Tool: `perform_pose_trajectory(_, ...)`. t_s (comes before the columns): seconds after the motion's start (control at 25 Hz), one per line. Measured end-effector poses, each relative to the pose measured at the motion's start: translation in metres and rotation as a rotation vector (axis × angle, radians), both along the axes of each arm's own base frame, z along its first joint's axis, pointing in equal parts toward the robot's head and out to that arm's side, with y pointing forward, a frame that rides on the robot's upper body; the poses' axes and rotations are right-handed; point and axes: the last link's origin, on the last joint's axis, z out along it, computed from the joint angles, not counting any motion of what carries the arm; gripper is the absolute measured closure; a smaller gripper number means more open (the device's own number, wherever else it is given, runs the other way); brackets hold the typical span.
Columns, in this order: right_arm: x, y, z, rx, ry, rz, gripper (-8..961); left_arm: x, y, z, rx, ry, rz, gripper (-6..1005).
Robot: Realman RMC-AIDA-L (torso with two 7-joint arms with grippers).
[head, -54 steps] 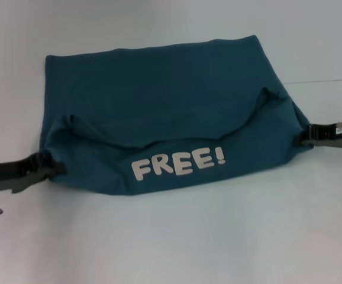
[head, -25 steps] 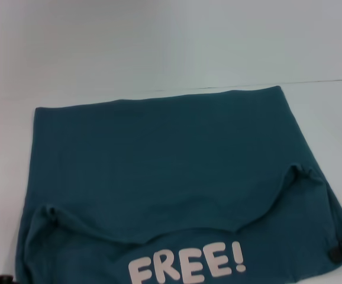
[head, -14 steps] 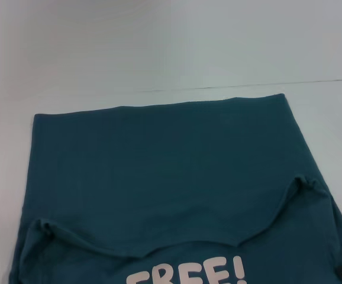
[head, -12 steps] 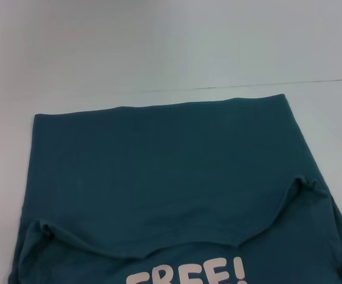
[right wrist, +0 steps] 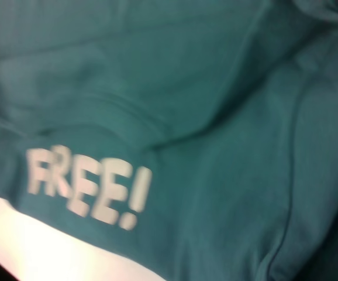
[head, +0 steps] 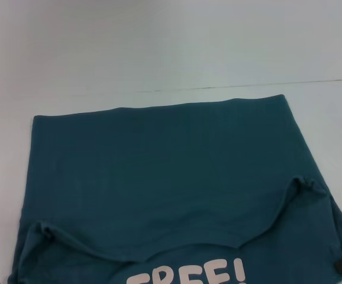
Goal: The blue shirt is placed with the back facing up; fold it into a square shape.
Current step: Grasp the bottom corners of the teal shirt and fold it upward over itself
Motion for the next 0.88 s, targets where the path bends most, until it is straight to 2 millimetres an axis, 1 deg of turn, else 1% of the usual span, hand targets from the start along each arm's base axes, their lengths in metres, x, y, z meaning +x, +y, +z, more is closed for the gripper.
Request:
perform_pose_trajectory(0.08, -0.004, 0.003, 0.007, 0.030, 0.041, 0.015, 883, 0.005, 0.006, 0.007, 0.027, -0.035, -0.019, 894)
perform_pose_trajectory(0.2, -0.010, 0.014, 0.024, 0.117, 0.091, 0.027, 882, 0.013, 0.021, 0.019, 0.080, -0.082, -0.034, 892)
perform_pose_trajectory(0.36, -0.014, 0.029, 0.041, 0.226, 0.122, 0.027, 880, 0.025, 0.048, 0.030, 0.125, -0.101, -0.030, 889)
perform_pose_trajectory(0.4, -0.014, 0.035, 0.046, 0.267, 0.127, 0.023, 879, 0.025, 0.048, 0.030, 0.125, -0.101, -0.030, 888)
perform_pose_trajectory(0.48, -0.015, 0.043, 0.053, 0.335, 0.140, 0.011, 878, 0.037, 0.072, 0.038, 0.158, -0.080, -0.016, 887)
perform_pose_trajectory(0.56, -0.016, 0.051, 0.061, 0.411, 0.156, -0.001, 877, 0.042, 0.083, 0.041, 0.180, -0.070, -0.008, 885)
perform_pose_trajectory(0.72, -0.017, 0.072, 0.073, 0.578, 0.179, -0.016, 875, 0.051, 0.113, 0.048, 0.262, -0.020, 0.016, 883)
perform_pose_trajectory(0.88, -0.017, 0.094, 0.071, 0.713, 0.199, -0.046, 873, 0.063, 0.142, 0.048, 0.332, 0.024, 0.002, 880)
